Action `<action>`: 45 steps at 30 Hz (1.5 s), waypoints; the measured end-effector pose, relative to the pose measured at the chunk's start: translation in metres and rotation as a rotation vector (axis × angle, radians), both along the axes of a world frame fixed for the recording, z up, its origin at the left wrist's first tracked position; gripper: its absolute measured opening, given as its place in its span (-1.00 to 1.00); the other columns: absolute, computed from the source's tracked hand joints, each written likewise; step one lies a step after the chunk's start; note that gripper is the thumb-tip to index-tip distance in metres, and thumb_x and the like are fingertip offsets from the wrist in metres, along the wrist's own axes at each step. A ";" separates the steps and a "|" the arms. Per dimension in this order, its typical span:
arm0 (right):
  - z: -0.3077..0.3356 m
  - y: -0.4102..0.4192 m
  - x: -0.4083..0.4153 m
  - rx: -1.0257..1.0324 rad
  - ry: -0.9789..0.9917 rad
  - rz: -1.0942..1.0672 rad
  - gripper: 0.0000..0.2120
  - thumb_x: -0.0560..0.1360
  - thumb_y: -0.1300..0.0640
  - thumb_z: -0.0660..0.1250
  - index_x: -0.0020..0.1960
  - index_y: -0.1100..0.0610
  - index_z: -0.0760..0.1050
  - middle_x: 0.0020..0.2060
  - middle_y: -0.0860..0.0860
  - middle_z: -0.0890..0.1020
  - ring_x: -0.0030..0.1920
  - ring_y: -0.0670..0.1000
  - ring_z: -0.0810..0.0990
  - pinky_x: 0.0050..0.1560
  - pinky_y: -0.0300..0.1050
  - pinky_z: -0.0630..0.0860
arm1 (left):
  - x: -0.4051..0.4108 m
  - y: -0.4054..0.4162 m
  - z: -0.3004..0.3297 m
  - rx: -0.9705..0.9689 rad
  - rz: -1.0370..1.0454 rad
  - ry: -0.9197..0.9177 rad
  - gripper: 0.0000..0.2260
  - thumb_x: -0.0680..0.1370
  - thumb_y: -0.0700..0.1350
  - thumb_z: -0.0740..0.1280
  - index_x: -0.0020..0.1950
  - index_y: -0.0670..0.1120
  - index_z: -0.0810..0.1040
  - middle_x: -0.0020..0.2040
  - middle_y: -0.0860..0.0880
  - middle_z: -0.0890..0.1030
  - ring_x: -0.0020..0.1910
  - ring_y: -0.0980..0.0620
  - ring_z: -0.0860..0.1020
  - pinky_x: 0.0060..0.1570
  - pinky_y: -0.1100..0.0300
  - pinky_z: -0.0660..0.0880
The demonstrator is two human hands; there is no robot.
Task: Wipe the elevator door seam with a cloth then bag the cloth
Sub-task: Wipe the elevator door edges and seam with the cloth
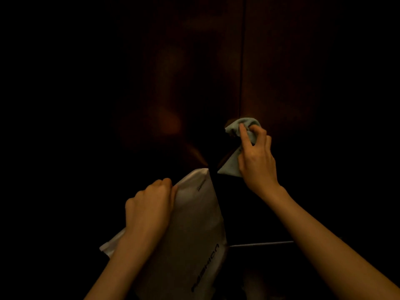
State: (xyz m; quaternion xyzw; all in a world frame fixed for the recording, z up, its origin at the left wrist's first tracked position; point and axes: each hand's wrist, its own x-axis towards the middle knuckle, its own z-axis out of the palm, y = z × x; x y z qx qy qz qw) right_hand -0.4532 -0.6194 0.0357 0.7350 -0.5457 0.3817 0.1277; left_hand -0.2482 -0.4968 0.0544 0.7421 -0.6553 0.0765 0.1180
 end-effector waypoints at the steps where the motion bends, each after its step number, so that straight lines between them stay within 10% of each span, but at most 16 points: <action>1: -0.004 0.000 0.001 0.016 -0.014 -0.003 -0.39 0.48 0.28 0.28 0.48 0.19 0.16 0.33 0.25 0.28 0.20 0.26 0.37 -0.15 0.07 0.60 | 0.001 -0.004 0.000 0.006 0.013 -0.035 -0.72 0.63 0.10 -0.01 0.08 0.02 0.43 0.03 0.01 0.54 -0.08 -0.01 0.55 -0.17 0.12 0.49; 12: -0.079 0.008 0.001 0.096 0.082 0.020 -0.17 0.32 0.26 0.48 0.46 0.23 0.13 0.31 0.15 0.17 0.14 0.40 0.42 -0.14 0.33 0.53 | 0.001 -0.003 -0.024 0.129 0.132 -0.179 -0.80 0.64 -0.07 0.10 0.22 -0.03 0.41 0.13 -0.05 0.55 0.07 -0.08 0.56 -0.18 0.13 0.38; 22: -0.189 0.011 -0.015 0.169 0.321 -0.008 -0.03 0.06 0.34 0.61 0.38 0.28 0.24 0.21 0.25 0.34 0.01 0.31 0.43 -0.30 0.09 0.57 | -0.007 0.038 -0.082 0.233 0.139 -0.218 -0.79 0.65 -0.05 0.05 0.25 0.03 0.34 0.22 0.01 0.50 0.15 -0.02 0.53 -0.18 0.18 0.32; 37: -0.289 -0.004 -0.050 0.285 0.767 0.254 -0.19 0.11 0.28 0.58 0.28 0.33 0.31 0.07 0.20 0.36 -0.28 0.21 0.52 -0.45 0.00 0.48 | 0.002 0.029 -0.125 0.336 0.119 -0.191 -0.81 0.64 -0.06 0.07 0.18 -0.02 0.40 0.15 -0.01 0.54 0.07 -0.05 0.56 -0.23 0.16 0.29; 45: -0.335 -0.005 -0.047 0.438 1.039 0.256 -0.55 0.01 0.25 0.63 -0.13 0.32 0.66 -0.01 0.22 0.57 -0.15 0.18 0.36 -0.43 0.01 0.46 | 0.000 0.024 -0.143 0.391 0.103 -0.175 -0.77 0.63 -0.05 0.10 0.24 -0.04 0.41 0.16 -0.06 0.55 0.10 -0.09 0.56 -0.21 0.16 0.32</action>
